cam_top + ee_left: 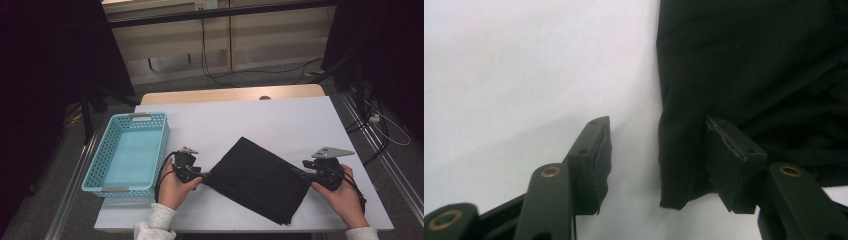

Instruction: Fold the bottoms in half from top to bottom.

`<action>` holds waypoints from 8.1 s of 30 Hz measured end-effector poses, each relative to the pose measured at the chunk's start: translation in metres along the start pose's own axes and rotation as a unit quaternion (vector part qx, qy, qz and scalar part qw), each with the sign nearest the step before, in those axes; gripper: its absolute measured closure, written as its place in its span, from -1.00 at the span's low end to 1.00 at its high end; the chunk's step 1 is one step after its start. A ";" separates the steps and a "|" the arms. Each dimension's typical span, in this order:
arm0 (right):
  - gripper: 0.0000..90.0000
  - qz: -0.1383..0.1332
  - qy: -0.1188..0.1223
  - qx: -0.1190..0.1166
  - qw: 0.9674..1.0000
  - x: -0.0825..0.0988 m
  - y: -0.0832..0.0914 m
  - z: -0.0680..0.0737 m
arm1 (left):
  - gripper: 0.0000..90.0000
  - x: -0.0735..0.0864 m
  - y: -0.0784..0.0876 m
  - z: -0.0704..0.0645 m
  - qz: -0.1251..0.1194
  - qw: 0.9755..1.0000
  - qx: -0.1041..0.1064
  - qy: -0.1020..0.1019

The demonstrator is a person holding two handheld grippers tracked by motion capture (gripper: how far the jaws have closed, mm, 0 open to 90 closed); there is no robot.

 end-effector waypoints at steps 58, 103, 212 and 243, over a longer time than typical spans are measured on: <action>0.17 0.045 0.051 -0.034 0.997 -0.088 -0.088 0.075 | -0.53 0.002 0.014 0.006 -0.040 0.999 0.007 -0.017; 0.10 -0.020 0.039 -0.045 0.998 -0.064 -0.037 0.071 | -0.63 -0.017 0.008 -0.002 -0.075 0.996 0.003 -0.037; 0.67 0.026 -0.053 0.024 0.998 -0.003 -0.006 -0.002 | -0.68 -0.032 0.014 0.005 -0.088 0.996 -0.002 -0.030; 0.79 0.032 -0.083 -0.010 0.996 0.021 -0.004 0.022 | -0.67 -0.035 0.010 0.001 -0.086 0.996 -0.007 -0.034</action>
Point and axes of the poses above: each handheld gripper's, and its own axes: y roughly backward along the jaws, x roughly out of its underside, z roughly to its left, the point moved 5 cm from there along -y, roughly forward along the jaws, and after that the axes turned 13 degrees about z, right-handed, at the moved point
